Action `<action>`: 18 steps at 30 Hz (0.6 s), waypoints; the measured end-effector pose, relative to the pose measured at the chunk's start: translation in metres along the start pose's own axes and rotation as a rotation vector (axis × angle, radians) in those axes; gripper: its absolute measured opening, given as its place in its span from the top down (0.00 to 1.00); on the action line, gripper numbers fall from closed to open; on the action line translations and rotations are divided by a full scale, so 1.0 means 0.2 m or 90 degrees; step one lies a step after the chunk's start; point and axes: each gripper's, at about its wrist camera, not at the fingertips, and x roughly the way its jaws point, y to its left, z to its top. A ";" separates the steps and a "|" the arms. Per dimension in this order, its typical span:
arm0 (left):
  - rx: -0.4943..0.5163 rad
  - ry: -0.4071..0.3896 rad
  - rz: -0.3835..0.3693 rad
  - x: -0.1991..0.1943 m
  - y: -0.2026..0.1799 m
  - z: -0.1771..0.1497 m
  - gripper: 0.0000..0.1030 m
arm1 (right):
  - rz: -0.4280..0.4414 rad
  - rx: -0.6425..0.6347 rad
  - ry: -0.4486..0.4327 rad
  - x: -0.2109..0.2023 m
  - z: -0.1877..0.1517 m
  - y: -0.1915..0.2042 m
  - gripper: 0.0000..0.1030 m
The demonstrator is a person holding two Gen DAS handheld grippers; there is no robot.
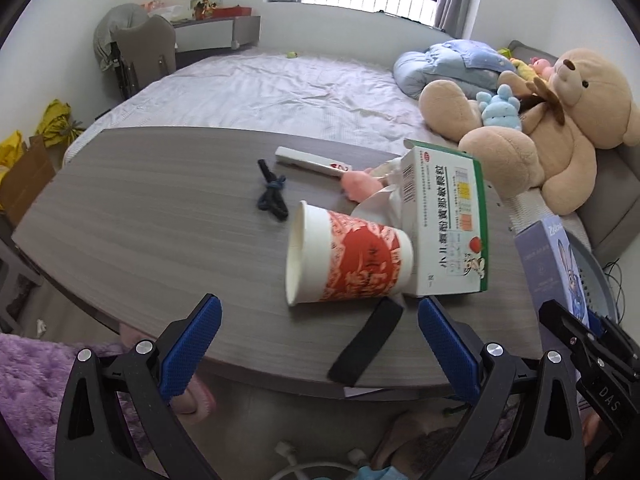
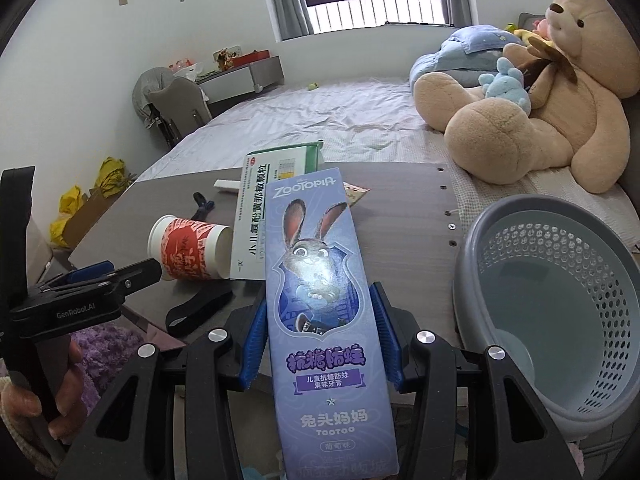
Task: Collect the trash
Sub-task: 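Grasp the red paper cup with the left tool while the right tool holds the toothpaste box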
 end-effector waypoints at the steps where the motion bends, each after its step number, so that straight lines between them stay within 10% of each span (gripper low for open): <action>1: -0.004 0.000 -0.007 0.01 -0.02 0.01 0.06 | 0.001 0.004 -0.001 0.00 -0.01 -0.01 0.55; 18: 0.002 0.010 0.042 0.25 -0.13 0.14 0.06 | 0.025 0.067 -0.021 -0.02 0.01 -0.21 0.55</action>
